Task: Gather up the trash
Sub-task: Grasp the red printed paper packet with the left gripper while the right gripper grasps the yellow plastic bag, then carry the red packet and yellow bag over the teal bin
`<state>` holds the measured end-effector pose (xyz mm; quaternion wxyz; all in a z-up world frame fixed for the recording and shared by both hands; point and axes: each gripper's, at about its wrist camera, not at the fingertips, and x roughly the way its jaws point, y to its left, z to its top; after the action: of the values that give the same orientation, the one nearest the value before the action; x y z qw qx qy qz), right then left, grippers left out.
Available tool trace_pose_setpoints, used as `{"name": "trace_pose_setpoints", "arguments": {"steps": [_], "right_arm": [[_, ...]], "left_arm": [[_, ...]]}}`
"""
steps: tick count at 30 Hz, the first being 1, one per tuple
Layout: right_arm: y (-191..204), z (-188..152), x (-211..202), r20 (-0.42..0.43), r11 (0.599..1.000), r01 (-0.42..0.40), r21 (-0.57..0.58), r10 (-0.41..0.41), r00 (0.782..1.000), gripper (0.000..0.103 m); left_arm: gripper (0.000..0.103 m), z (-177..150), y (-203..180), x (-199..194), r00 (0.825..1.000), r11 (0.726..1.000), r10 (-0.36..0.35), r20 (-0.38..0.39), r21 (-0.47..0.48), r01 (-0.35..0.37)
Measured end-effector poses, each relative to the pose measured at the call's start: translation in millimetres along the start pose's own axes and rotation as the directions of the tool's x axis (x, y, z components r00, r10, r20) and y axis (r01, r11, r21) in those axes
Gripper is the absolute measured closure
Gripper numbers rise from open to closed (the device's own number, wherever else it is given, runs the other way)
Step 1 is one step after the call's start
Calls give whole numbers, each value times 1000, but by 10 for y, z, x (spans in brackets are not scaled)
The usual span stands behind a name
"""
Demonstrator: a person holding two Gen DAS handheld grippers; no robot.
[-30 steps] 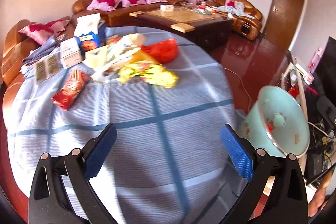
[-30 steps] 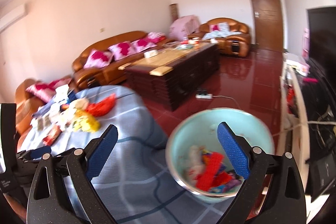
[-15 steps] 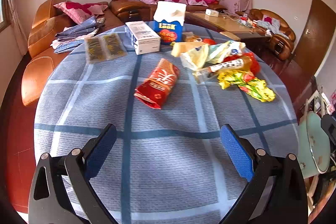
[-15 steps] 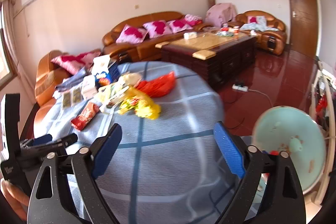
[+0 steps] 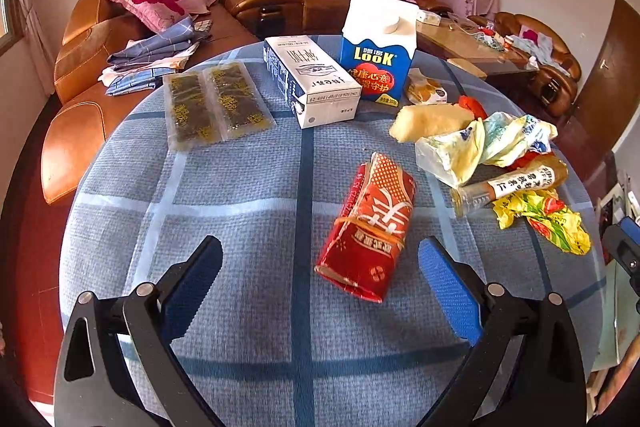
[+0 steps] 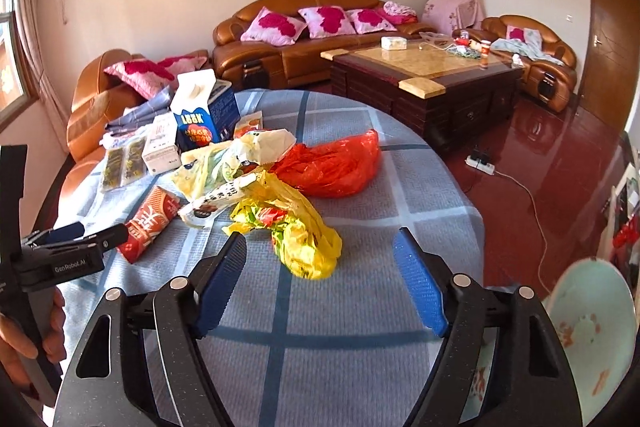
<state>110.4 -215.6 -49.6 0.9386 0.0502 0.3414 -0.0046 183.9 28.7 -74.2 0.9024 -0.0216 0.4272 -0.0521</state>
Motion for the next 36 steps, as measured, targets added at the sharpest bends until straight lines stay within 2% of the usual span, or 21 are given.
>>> {"name": "trace_pose_setpoints", "arguments": {"steps": [3,8,10,12,14,16,20,26,36], "right_arm": [[29,64,184,-27,1000,-3,-28,2,1000,27],[91,107,555,-105,997,-16,-81,7,994,31],[102,92,666,-136,996,-26,-80,15,991,36],[96,65,756,-178,996,-52,-67,40,983,56],[95,72,755,-171,996,-70,-55,60,983,62],[95,71,723,-167,995,-95,-43,86,982,68],[143,10,615,-170,992,-112,-50,102,980,74],[183,-132,267,-137,988,-153,12,153,979,75],[172,-357,-319,-29,992,-114,52,116,993,75]], "left_arm": [[10,59,-41,132,1000,1000,-5,-24,11,5],[20,85,-140,311,998,999,-11,-64,34,13],[25,80,-166,370,997,999,-16,-80,40,19],[30,80,-196,372,997,999,-3,-74,53,7],[40,84,-204,353,998,998,-21,-66,51,24],[57,73,-225,330,998,998,-30,-60,56,33],[57,35,-188,285,996,998,-58,-60,26,60],[57,-130,-122,64,995,995,-96,-36,-35,95],[57,-379,-247,-346,994,993,-109,22,-36,110]]}}
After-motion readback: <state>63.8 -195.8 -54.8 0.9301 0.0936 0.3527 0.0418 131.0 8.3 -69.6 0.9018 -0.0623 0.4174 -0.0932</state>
